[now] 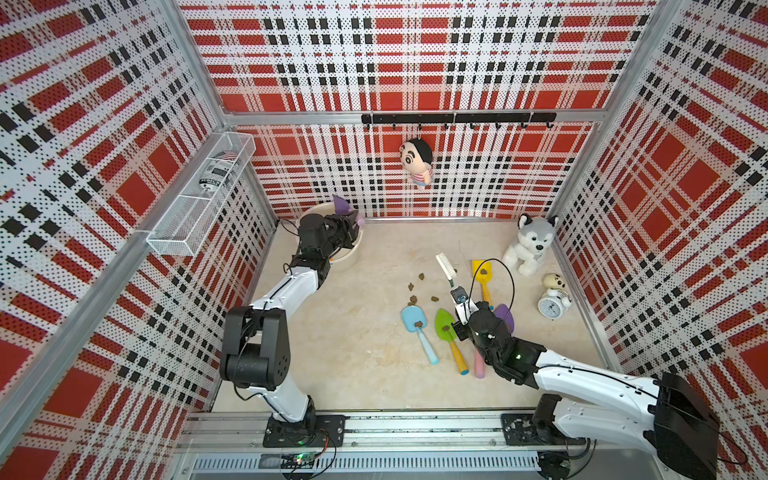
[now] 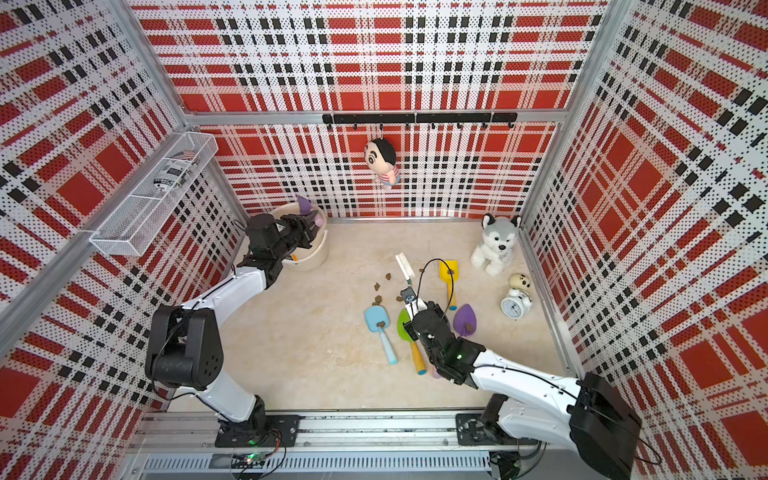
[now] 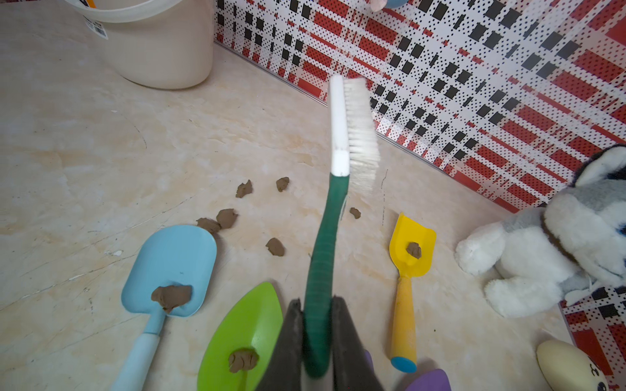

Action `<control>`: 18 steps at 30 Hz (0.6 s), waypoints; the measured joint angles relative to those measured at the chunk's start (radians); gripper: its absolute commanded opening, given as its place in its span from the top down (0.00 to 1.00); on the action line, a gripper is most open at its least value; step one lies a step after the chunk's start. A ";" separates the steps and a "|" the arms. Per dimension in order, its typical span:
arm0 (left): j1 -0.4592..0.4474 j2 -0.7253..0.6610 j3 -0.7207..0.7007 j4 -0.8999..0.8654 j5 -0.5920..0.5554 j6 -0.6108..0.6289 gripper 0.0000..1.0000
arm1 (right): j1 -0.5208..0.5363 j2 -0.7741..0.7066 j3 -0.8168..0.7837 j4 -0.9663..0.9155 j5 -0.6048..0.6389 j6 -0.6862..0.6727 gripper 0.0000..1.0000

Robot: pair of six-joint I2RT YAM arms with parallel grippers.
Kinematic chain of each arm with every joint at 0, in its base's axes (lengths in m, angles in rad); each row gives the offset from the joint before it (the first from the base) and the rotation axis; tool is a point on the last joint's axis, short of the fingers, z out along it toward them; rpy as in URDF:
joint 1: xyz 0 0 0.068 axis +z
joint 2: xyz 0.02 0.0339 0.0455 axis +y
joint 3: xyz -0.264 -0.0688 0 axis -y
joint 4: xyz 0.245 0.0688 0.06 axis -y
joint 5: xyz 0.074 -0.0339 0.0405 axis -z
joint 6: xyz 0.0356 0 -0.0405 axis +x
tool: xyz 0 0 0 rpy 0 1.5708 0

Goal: Brush the soil off the hand trowel and place it into the bucket
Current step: Place the hand trowel in the bucket.

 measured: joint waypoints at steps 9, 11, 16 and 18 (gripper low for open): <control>0.035 0.010 -0.032 0.068 -0.017 -0.041 0.66 | 0.000 -0.027 0.001 -0.040 -0.013 0.000 1.00; 0.039 0.011 -0.042 0.082 -0.023 -0.042 0.57 | 0.000 -0.027 0.007 -0.052 -0.015 0.000 1.00; 0.044 0.015 -0.045 0.109 -0.024 -0.039 0.44 | 0.001 -0.025 0.039 -0.081 -0.019 -0.002 1.00; 0.048 0.015 -0.045 0.122 -0.026 -0.035 0.44 | 0.002 -0.018 0.051 -0.084 -0.019 -0.003 1.00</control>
